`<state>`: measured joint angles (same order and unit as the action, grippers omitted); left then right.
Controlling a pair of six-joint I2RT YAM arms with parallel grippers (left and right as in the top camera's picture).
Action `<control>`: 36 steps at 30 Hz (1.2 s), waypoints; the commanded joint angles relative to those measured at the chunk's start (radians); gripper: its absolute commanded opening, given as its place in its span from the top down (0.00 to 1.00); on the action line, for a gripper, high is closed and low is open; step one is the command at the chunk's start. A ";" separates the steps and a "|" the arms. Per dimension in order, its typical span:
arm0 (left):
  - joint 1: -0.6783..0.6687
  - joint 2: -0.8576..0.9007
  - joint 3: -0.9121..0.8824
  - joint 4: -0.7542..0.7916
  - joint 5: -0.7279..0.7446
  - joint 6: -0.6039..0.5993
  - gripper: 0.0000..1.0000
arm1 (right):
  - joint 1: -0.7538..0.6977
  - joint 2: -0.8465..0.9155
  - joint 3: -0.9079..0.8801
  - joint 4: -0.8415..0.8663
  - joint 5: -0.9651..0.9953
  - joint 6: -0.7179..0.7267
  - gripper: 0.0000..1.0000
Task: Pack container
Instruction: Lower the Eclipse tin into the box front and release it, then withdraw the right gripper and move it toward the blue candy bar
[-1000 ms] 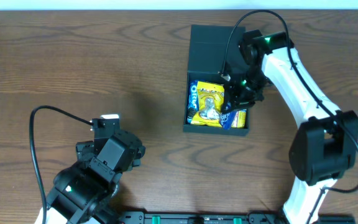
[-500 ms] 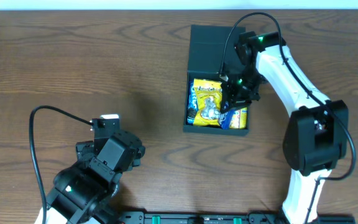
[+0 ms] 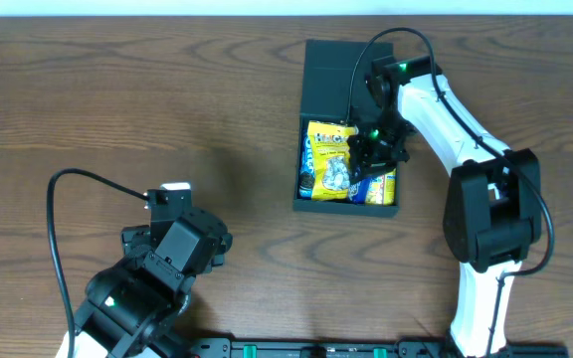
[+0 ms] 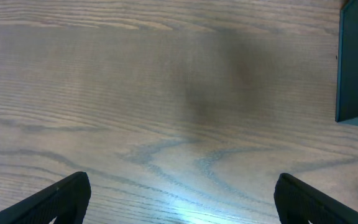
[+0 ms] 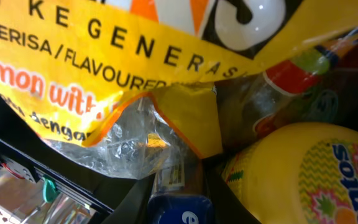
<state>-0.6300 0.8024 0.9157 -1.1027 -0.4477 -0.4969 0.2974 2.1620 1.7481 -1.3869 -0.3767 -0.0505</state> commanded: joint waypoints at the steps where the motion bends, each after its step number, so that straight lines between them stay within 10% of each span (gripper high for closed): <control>1: 0.004 -0.001 -0.003 -0.004 -0.004 0.003 0.05 | 0.009 0.011 0.039 -0.002 0.010 0.013 0.82; 5: 0.004 -0.001 -0.003 -0.004 -0.004 0.003 0.05 | 0.011 0.009 0.065 -0.023 0.010 0.003 0.48; 14: 0.004 -0.001 -0.003 -0.004 -0.004 0.003 0.05 | 0.013 -0.015 0.086 -0.039 0.011 -0.018 0.29; 17: 0.004 -0.001 -0.003 -0.004 -0.004 0.003 0.05 | 0.013 -0.056 0.086 -0.038 0.010 -0.018 0.01; 36: 0.004 -0.001 -0.003 -0.004 -0.004 0.003 0.05 | 0.190 -0.731 0.016 0.090 0.264 0.126 0.01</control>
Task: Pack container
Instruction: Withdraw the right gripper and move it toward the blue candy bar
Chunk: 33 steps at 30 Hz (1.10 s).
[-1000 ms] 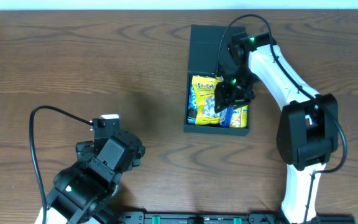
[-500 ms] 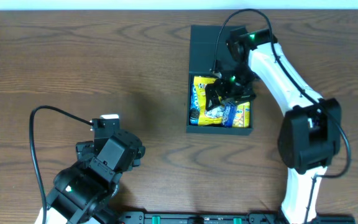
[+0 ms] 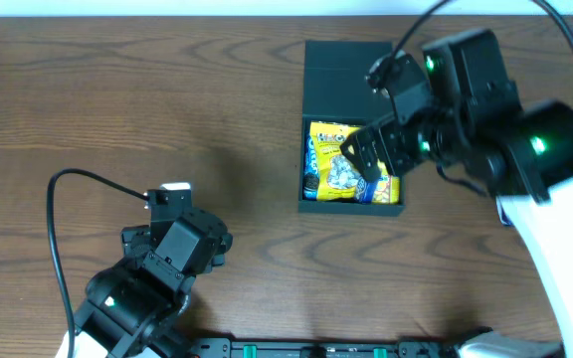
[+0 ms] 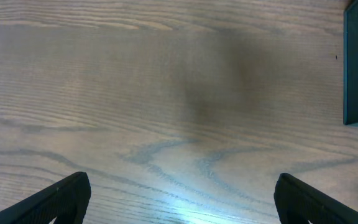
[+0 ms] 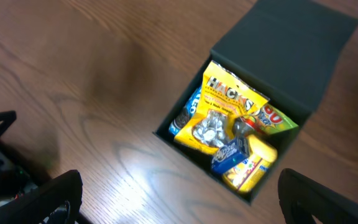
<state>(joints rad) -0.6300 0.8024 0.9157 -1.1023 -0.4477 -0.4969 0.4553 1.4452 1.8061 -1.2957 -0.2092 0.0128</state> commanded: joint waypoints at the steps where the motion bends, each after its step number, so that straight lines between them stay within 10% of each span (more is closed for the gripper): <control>1: 0.004 -0.001 -0.003 -0.004 -0.004 0.003 0.05 | 0.048 -0.033 -0.063 0.001 0.097 0.064 0.01; 33: 0.004 -0.001 -0.003 -0.004 -0.004 0.003 0.05 | -0.005 -0.381 -0.402 0.098 0.097 0.129 0.01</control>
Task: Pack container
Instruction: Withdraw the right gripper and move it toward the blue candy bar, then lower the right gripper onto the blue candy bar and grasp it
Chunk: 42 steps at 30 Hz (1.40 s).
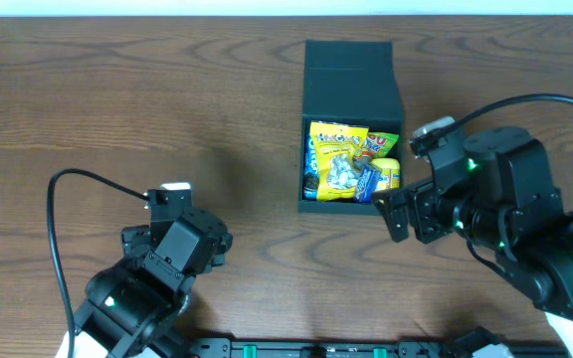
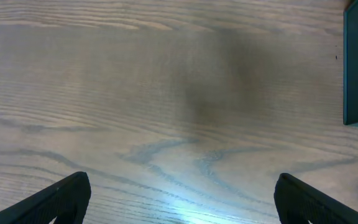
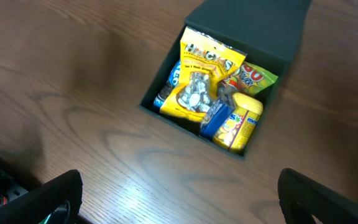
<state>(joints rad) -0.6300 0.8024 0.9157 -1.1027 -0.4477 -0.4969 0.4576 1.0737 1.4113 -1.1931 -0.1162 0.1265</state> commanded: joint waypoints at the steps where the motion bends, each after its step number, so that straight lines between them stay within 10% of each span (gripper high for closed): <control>1: 0.004 -0.001 -0.003 -0.004 -0.004 0.003 0.05 | -0.008 -0.010 -0.008 -0.006 0.004 0.016 0.01; 16: 0.004 -0.001 -0.003 -0.004 -0.004 0.003 0.05 | -0.035 -0.023 -0.008 -0.030 0.004 0.016 0.01; 27: 0.004 -0.001 -0.003 -0.004 -0.004 0.003 0.04 | -0.521 -0.039 -0.090 -0.277 0.076 -0.014 0.01; 42: 0.004 -0.001 -0.003 -0.004 -0.004 0.003 0.05 | -0.753 0.489 -0.174 0.149 0.122 -0.246 0.01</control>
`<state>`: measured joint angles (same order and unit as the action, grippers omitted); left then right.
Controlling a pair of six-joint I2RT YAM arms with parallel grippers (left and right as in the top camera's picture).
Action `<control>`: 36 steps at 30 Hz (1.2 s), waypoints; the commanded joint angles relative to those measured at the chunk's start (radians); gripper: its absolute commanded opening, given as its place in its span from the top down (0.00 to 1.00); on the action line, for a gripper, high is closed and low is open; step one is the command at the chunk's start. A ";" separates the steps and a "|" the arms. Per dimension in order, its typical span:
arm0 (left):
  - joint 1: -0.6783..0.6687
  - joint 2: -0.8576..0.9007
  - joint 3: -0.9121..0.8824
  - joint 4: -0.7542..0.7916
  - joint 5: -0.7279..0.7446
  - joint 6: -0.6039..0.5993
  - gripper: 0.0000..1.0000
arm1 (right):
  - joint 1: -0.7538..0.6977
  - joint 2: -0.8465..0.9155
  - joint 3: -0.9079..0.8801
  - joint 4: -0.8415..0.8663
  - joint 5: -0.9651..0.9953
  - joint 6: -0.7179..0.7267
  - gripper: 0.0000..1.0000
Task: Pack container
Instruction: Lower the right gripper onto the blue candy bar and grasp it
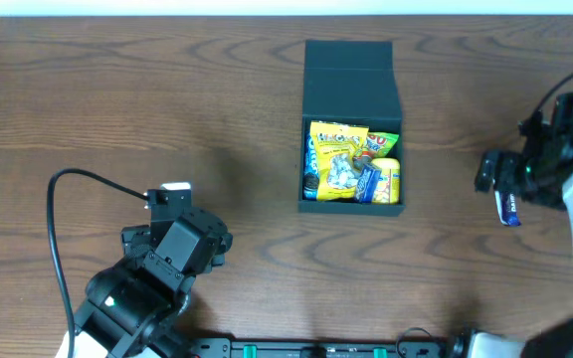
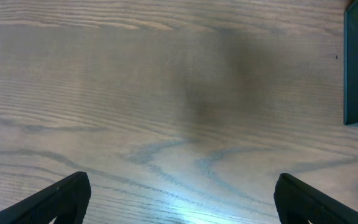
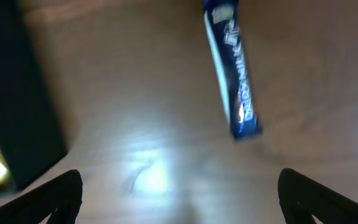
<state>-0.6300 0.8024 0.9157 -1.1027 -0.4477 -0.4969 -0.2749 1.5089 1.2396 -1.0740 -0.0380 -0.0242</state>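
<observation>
A dark box [image 1: 351, 75] with its lid folded back stands at the table's centre back. It holds a yellow bag [image 1: 334, 159], a green bag, a yellow roll and a blue packet [image 1: 369, 182]. A blue wrapped bar [image 1: 508, 207] lies on the wood at the far right; the right wrist view shows the bar [image 3: 234, 68] lying lengthwise ahead of my open, empty right gripper [image 3: 179, 199], which hovers above it. My left gripper [image 2: 182, 199] is open over bare wood at the front left, far from the box.
The box's dark side wall [image 3: 17, 93] fills the left of the right wrist view, and its corner shows at the right edge of the left wrist view. A black cable [image 1: 63, 229] loops by the left arm.
My right arm has moved from the box's front right corner to the table's right edge, where it is now over the blue bar. The left arm and the box have not moved.
My right gripper was down inside the box among the snacks, a blue packet between its fingers. Then it was open above the box with the packet lying inside. Then it stood front right of the box, and now over a blue bar at the far right.
</observation>
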 commanded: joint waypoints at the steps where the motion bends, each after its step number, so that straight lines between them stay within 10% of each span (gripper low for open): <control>1: 0.004 -0.001 -0.003 -0.004 -0.004 0.003 0.05 | -0.025 0.086 -0.002 0.060 0.061 -0.126 0.01; 18: 0.004 -0.001 -0.003 -0.004 -0.004 0.003 0.05 | -0.096 0.336 -0.002 0.266 -0.091 -0.443 0.01; 36: 0.004 -0.001 -0.003 -0.004 -0.004 0.003 0.05 | -0.107 0.391 -0.089 0.336 -0.090 -0.444 0.01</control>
<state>-0.6300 0.8024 0.9157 -1.1023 -0.4477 -0.4969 -0.3668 1.8915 1.1687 -0.7498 -0.1143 -0.4545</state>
